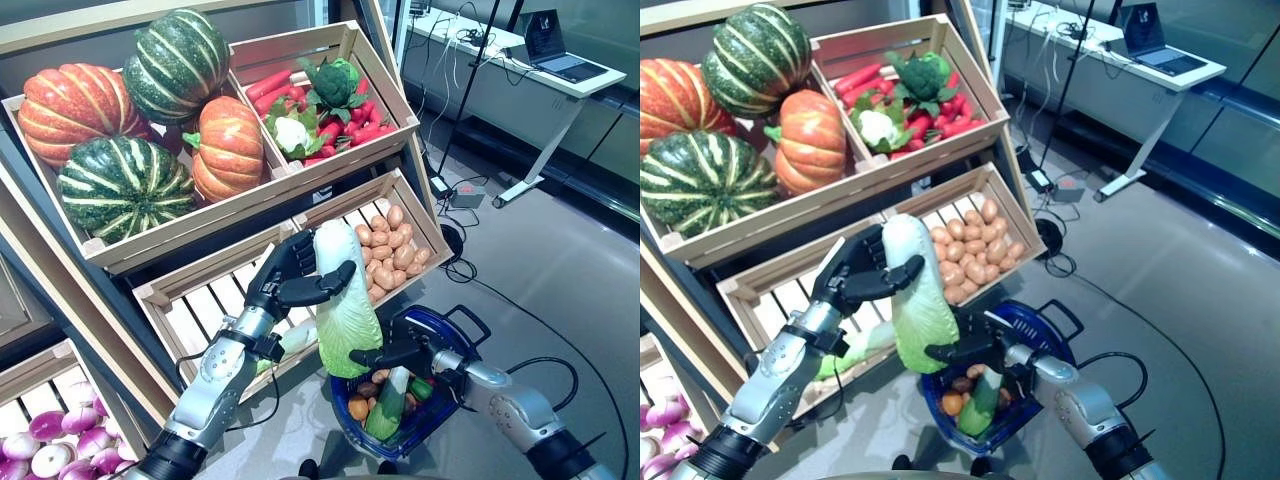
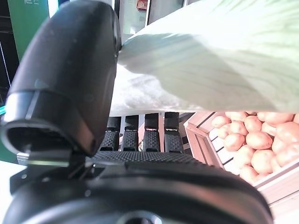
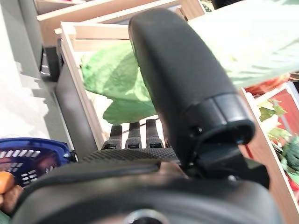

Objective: Put vegetables into the basket

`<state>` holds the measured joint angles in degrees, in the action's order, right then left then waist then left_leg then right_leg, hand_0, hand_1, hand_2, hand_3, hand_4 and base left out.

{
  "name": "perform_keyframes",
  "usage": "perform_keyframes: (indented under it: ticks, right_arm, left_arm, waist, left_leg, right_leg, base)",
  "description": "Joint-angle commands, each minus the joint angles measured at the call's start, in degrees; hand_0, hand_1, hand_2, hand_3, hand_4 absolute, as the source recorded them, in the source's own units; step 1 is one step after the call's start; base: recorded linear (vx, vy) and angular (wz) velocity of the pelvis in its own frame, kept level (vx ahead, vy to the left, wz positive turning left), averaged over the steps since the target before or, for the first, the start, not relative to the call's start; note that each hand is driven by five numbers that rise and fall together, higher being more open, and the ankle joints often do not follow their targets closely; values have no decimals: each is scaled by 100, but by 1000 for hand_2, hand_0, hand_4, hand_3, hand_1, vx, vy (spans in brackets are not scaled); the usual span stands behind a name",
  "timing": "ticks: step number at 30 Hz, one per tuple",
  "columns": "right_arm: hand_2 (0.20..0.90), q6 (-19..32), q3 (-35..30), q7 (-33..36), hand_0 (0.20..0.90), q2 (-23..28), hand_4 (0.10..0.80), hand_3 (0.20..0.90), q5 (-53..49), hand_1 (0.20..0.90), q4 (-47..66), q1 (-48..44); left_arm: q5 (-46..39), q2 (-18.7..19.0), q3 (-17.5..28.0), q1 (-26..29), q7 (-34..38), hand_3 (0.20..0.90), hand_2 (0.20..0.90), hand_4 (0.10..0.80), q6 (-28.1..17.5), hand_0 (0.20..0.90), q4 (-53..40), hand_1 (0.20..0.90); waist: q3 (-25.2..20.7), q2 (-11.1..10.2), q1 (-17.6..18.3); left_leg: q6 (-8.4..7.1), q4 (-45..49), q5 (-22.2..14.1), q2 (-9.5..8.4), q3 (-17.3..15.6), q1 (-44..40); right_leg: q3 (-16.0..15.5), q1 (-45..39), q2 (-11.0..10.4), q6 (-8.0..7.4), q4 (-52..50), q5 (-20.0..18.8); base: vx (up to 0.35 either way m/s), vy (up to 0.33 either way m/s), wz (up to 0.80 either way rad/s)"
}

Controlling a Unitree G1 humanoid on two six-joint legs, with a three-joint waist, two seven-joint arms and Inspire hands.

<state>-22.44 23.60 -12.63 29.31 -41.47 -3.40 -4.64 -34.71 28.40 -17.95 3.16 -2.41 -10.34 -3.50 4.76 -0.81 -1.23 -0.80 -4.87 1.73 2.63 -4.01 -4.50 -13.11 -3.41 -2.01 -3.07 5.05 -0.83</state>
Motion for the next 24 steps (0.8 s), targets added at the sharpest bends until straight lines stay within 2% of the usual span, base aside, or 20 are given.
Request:
perform_keyframes:
  ticks: [1, 10, 17, 18, 19, 20, 24]
  right_arm:
    - [900, 229, 224, -1034, 900, -119, 800, 900, -935, 900, 705, -348]
    - [900, 265, 211, -1863, 900, 108, 800, 900, -1146, 900, 470, -447]
    - [900, 311, 226, -1986, 900, 179, 800, 900, -1212, 900, 409, -446]
    - [679, 317, 231, -1975, 679, 182, 653, 679, -1227, 679, 405, -466]
    - [335, 347, 235, -1943, 335, 184, 424, 335, -1270, 335, 398, -483]
    - [300, 354, 232, -1932, 300, 182, 400, 300, -1280, 300, 395, -482]
    - [300, 366, 212, -1898, 300, 176, 400, 300, -1312, 300, 358, -467]
  left_arm:
    - [-555, -111, -67, 716, -594, 300, 300, 400, -443, 300, -647, 300]
    - [-869, 85, -230, 789, -1218, 300, 300, 400, -392, 300, -599, 300]
    - [-1008, 156, -269, 777, -1397, 300, 300, 400, -367, 300, -606, 300]
    - [-1012, 163, -285, 783, -1414, 300, 300, 400, -360, 300, -610, 300]
    - [-1010, 175, -333, 787, -1440, 300, 300, 400, -351, 300, -609, 300]
    - [-1010, 176, -346, 788, -1446, 300, 300, 400, -352, 300, -601, 300]
    - [-1071, 203, -369, 783, -1544, 300, 300, 400, -330, 300, -572, 300]
  waist:
    - [-519, -198, -71]
    - [-631, -205, -104]
    - [-652, -212, -108]
    - [-649, -209, -108]
    - [-650, -204, -101]
    - [-650, -203, -98]
    - [-661, -190, -89]
  left_leg:
    - [-116, -13, -11, 45, 23, 258]
    - [-126, -13, -16, 58, 23, 253]
    - [-112, -13, -18, 58, 19, 242]
    - [-111, -13, -21, 57, 17, 239]
    - [-107, -13, -20, 52, 24, 237]
    - [-107, -13, -21, 50, 25, 236]
    - [-98, -13, -33, 43, 21, 227]
  right_leg:
    - [114, 7, -417, -267, -5, -257]
    - [90, 3, -419, -279, -5, -254]
    - [103, 1, -416, -285, -5, -264]
    - [103, 0, -417, -285, -5, -264]
    - [112, 2, -419, -289, -5, -269]
    - [116, 2, -418, -291, -5, -270]
    - [131, -6, -423, -297, -5, -262]
  base:
    - [0, 0, 0]
    - [0, 0, 0]
    - [0, 0, 0]
    - [0, 0, 0]
    - [0, 0, 0]
    - [0, 0, 0]
    - [0, 0, 0]
